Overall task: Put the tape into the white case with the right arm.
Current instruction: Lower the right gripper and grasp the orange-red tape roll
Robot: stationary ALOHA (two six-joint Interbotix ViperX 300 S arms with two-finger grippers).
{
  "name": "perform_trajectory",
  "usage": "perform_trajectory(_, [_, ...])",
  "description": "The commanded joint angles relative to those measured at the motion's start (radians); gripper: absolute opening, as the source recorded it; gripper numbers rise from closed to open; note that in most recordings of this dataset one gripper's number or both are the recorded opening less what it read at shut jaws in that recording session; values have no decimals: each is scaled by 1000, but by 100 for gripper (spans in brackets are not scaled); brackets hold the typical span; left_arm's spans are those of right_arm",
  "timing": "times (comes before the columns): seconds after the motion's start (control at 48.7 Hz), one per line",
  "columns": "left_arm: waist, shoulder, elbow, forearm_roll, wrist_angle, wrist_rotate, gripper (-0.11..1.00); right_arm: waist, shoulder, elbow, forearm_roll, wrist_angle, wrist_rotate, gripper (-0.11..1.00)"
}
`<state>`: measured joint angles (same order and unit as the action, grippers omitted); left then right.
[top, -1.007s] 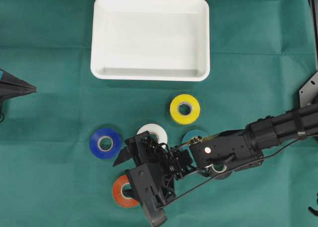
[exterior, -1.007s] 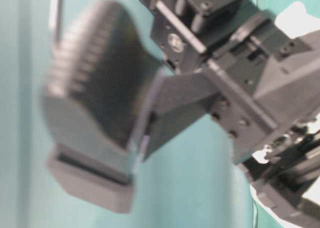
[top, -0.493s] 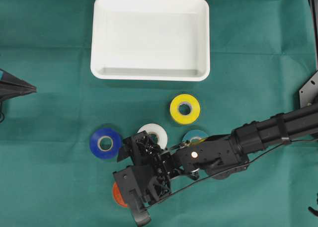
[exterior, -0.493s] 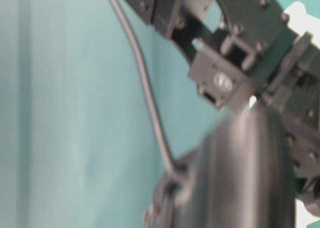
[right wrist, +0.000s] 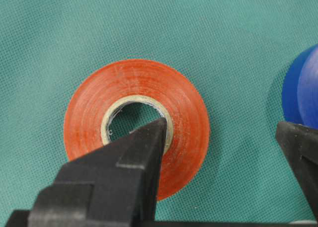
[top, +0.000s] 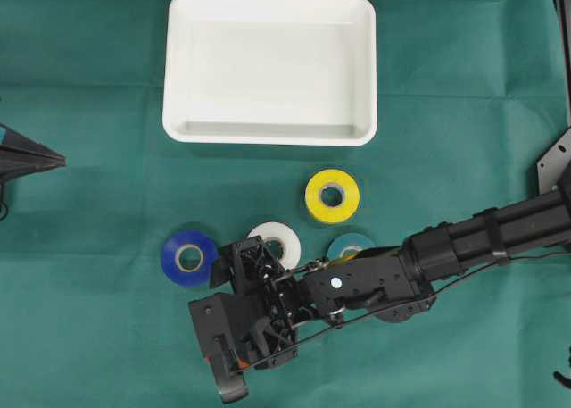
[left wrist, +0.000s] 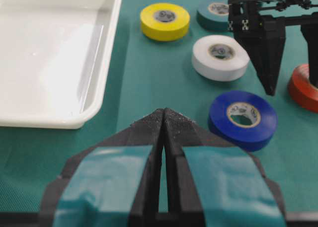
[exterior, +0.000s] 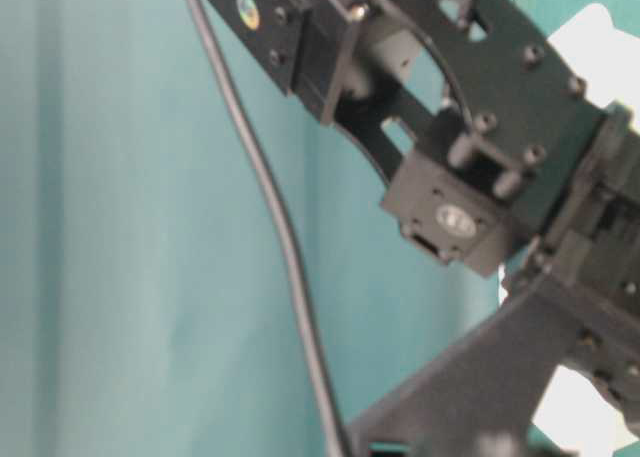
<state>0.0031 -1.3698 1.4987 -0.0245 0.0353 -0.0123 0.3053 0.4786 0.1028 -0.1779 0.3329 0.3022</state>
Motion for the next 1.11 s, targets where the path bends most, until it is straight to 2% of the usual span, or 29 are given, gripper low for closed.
perform_trajectory(0.0, [2,8,-11,0,-9,0,0,3,-14,-38,15,44,14,64])
perform_trajectory(0.123, [3,8,-11,0,-9,0,0,3,-5,-72,52,126,17,60])
perform_trajectory(0.329, [3,8,-11,0,-9,0,0,6,5,-92,55,147,17,43])
perform_trajectory(0.411, [2,8,-11,2,-9,0,0,6,9,-98,55,138,17,33])
perform_trajectory(0.514, [2,8,-11,0,-9,0,0,6,17,-103,57,129,17,12])
perform_trajectory(0.575, [2,8,-11,0,-9,0,0,6,17,-103,57,127,17,7])
perform_trajectory(0.699, [2,8,-11,0,-9,0,0,6,17,-103,57,129,17,1])
perform_trajectory(1.089, [2,8,-11,2,-9,0,0,23,-46,-103,55,137,17,1])
